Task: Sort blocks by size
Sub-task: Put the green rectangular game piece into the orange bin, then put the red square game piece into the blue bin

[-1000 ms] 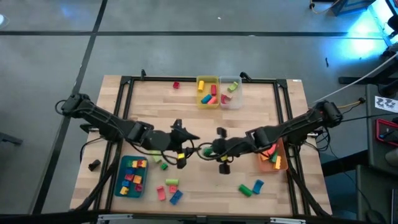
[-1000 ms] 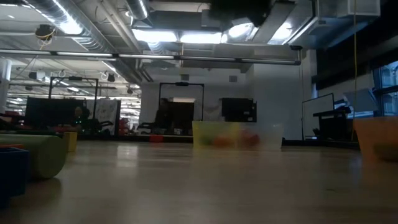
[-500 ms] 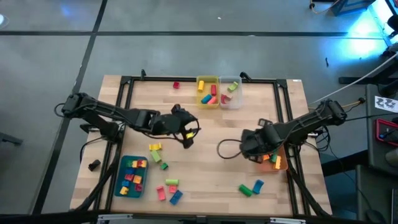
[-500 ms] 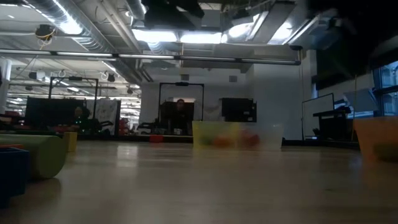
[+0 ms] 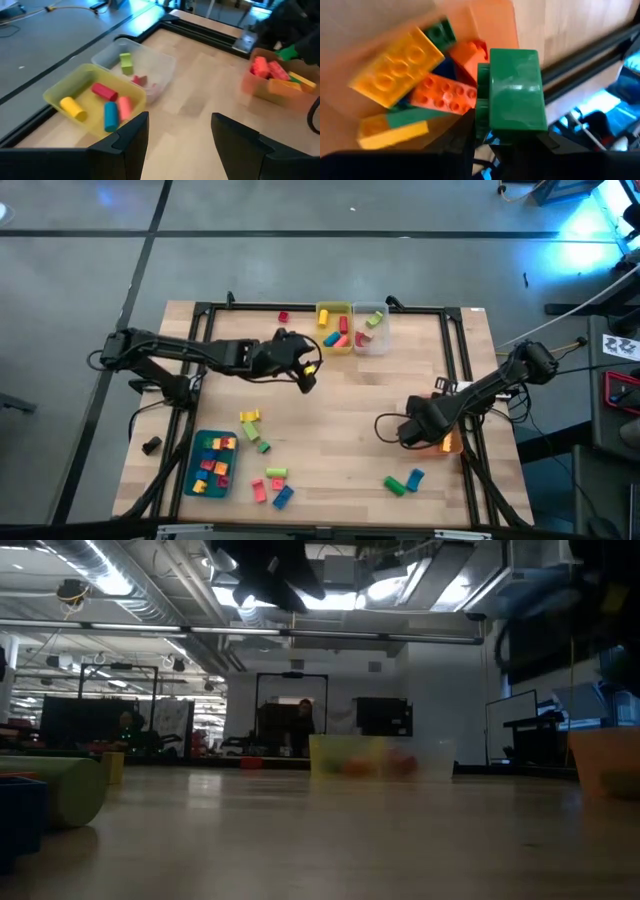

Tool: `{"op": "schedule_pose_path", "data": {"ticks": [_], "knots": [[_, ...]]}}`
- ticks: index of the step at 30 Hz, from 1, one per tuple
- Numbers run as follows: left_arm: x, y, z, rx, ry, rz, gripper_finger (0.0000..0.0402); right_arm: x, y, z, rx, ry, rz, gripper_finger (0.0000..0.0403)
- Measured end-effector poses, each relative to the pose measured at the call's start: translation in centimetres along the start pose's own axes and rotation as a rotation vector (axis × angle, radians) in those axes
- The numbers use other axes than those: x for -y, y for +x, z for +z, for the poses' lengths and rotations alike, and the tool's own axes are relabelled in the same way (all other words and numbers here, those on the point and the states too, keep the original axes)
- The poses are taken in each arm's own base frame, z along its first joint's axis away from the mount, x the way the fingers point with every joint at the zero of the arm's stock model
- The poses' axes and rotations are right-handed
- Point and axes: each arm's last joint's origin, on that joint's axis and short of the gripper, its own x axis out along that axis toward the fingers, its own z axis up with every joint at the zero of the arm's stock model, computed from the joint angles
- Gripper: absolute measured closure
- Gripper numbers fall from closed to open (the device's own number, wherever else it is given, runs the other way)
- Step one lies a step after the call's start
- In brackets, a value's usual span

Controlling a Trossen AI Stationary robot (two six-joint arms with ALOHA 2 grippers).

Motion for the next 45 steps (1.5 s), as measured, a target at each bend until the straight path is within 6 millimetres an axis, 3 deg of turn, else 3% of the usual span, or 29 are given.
{"op": "schedule_pose_path", "data": {"ticks": [9, 20, 25, 30, 37, 45], "knots": [[-3.2, 1.4, 0.9, 0.008, -0.076, 0.103, 0.0204, -0.1, 1.7, -0.4, -0.075, -0.008, -0.003, 0.0283], [-6.5, 2.4, 1.6, 0.016, -0.154, 0.202, 0.0204, -1.1, 1.6, 0.3, -0.013, -0.082, 0.113, 0.0212], [-7.9, 3.9, 1.3, -0.013, -0.16, 0.258, 0.0204, -1.1, 1.6, 0.3, -0.02, -0.083, 0.112, 0.0189], [-10.5, 6.9, -0.1, -0.087, -0.154, 0.395, 0.0204, -1.1, 1.6, 0.2, -0.031, -0.084, 0.119, 0.0185], [-16.3, 10.9, -2.7, -0.205, -0.205, 0.611, 0.0204, -1.1, 1.6, 0.2, -0.032, -0.086, 0.119, 0.0186], [-20.9, 14.2, -6.3, -0.338, -0.313, 0.693, 0.0204, -1.0, 1.6, 0.2, -0.028, -0.136, 0.121, 0.0187]]}}
